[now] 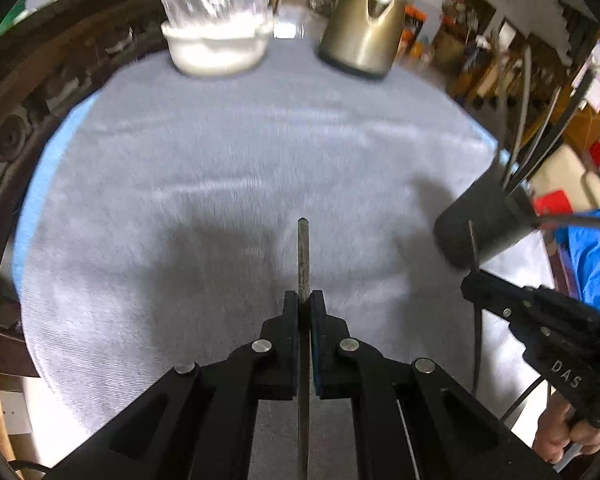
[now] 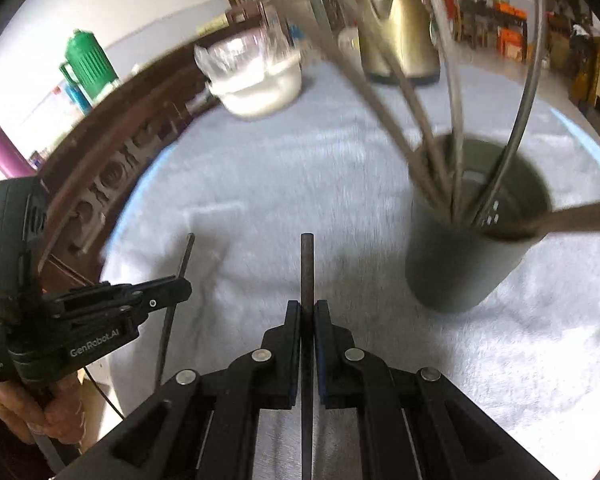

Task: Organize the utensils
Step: 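Lift both held chopsticks off the cloth toward the grey cup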

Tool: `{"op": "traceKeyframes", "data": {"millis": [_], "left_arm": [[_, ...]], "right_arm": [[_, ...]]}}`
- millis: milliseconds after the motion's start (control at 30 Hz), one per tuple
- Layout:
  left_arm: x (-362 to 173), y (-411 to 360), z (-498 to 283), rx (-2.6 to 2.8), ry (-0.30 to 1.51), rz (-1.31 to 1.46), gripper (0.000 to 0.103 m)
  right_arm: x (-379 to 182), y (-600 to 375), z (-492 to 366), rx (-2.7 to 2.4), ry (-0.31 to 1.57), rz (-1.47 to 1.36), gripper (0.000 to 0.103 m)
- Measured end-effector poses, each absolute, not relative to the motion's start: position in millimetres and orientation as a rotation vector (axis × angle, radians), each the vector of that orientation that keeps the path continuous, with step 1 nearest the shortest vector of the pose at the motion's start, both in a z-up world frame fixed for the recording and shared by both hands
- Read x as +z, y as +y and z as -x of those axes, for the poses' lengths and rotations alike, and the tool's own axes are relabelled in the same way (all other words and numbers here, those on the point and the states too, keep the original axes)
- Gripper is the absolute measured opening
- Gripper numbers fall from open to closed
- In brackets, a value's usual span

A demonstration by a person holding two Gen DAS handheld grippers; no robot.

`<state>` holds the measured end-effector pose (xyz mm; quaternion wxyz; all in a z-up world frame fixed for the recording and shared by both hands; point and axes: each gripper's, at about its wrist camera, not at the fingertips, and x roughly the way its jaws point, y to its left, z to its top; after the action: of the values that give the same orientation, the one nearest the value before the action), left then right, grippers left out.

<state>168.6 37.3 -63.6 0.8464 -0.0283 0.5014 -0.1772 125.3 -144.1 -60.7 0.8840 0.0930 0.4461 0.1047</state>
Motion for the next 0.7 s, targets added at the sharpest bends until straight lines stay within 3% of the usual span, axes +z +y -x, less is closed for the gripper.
{"op": "traceKeyframes", "data": {"millis": [700], "left_arm": [[48, 38, -123, -0.377, 0.632, 0.145, 0.005]], "right_arm": [[35, -156, -62, 0.272, 0.499, -0.218, 0.007]]}}
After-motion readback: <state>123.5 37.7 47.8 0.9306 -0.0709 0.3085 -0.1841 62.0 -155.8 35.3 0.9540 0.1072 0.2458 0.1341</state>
